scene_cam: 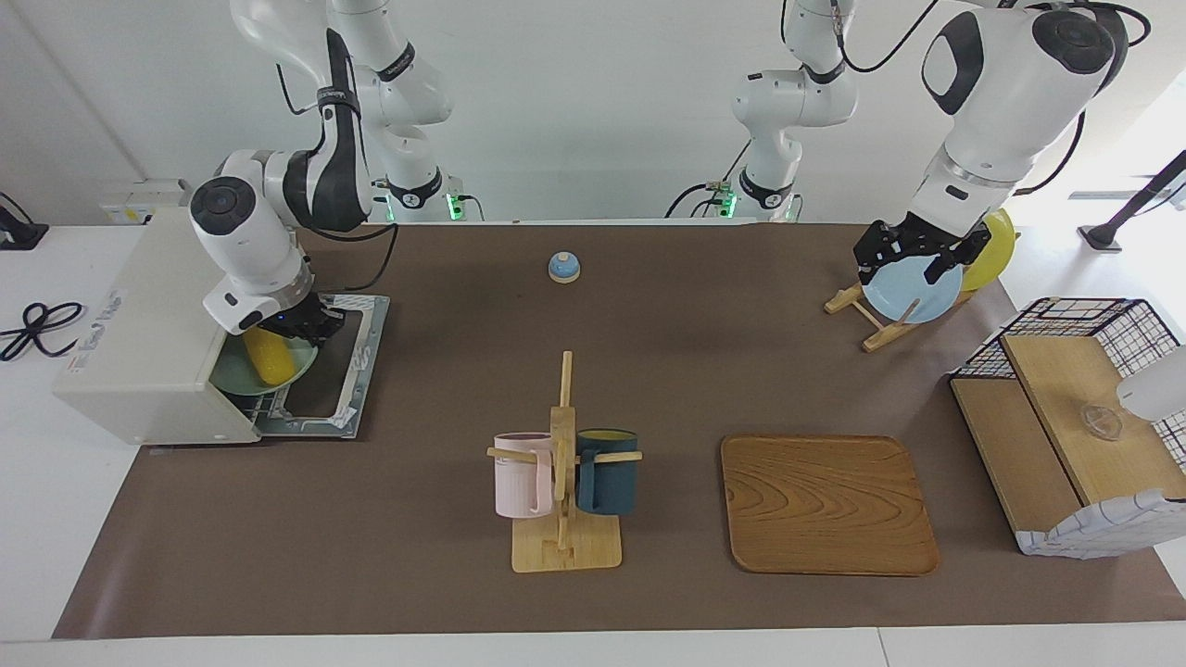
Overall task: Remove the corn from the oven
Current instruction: 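Grasp the green plate with corn and pull it out with the right gripper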
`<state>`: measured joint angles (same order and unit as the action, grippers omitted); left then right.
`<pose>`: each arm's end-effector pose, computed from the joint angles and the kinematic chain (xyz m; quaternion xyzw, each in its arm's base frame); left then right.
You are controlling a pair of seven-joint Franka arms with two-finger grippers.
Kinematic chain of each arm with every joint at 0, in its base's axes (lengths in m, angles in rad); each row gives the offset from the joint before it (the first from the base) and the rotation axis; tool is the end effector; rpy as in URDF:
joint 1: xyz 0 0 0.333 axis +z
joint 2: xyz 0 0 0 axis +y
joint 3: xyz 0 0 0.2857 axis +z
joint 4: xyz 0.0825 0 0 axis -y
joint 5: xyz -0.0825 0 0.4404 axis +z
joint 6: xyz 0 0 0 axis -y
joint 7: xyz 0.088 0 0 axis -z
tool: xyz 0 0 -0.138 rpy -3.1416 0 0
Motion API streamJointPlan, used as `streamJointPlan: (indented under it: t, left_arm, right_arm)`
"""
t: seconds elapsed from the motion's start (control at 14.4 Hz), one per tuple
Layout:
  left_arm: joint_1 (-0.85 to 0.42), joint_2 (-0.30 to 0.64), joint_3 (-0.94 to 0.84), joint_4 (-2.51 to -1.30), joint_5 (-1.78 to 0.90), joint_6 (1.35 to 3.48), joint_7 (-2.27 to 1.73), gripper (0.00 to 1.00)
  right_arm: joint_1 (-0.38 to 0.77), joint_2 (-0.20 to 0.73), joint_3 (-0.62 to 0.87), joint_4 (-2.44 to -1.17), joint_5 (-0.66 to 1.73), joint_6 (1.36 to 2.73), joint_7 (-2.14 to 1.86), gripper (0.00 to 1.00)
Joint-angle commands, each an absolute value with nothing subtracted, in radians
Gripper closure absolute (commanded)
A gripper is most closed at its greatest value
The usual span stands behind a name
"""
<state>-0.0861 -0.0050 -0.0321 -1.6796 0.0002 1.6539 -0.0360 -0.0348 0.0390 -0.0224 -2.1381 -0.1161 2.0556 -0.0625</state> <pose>0.6085 -0.0723 0.5157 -0.9991 0.0411 0.0103 0.0010 0.5720 -0.0422 0.2849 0.9964 0.0327 -0.0635 0.0463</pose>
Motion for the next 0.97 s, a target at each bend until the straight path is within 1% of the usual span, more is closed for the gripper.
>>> streamJointPlan:
  t: [0.0, 0.21, 0.28, 0.42, 0.55, 0.69, 0.76, 0.9]
  left_arm:
    - [-0.08, -0.026, -0.032, -1.697, -0.012, 1.66, -0.031, 0.0]
    - [-0.08, -0.026, -0.032, -1.697, -0.012, 1.658, -0.031, 0.0]
    - [-0.08, -0.026, -0.032, -1.697, -0.012, 1.658, -0.031, 0.0]
    - [-0.078, -0.026, -0.031, -1.698, -0.012, 1.66, -0.031, 0.0]
    - [-0.078, -0.026, -0.031, -1.698, -0.012, 1.658, -0.031, 0.0]
    - [-0.08, -0.026, -0.031, -1.697, -0.012, 1.658, -0.031, 0.0]
    - [-0.078, -0.026, -0.031, -1.698, -0.012, 1.66, -0.031, 0.0]
    - [-0.078, -0.026, -0.029, -1.698, -0.012, 1.66, -0.031, 0.0]
  right_arm:
    - [0.078, 0.038, -0.017, -2.128, -0.12, 2.042, 0.026, 1.0]
    - [0.22, 0.038, -0.017, -2.122, -0.117, 2.051, 0.154, 1.0]
    - [0.276, 0.043, -0.017, -2.1, -0.117, 2.04, 0.225, 1.0]
    - [0.381, 0.073, -0.017, -2.045, -0.117, 2.008, 0.319, 1.0]
    - [0.417, 0.124, -0.017, -1.956, -0.114, 1.959, 0.386, 1.0]
    - [0.466, 0.202, -0.017, -1.855, -0.104, 1.93, 0.412, 1.0]
    - [0.507, 0.271, -0.015, -1.779, -0.104, 1.913, 0.469, 1.0]
    - [0.578, 0.442, -0.014, -1.575, -0.104, 1.847, 0.627, 1.0]
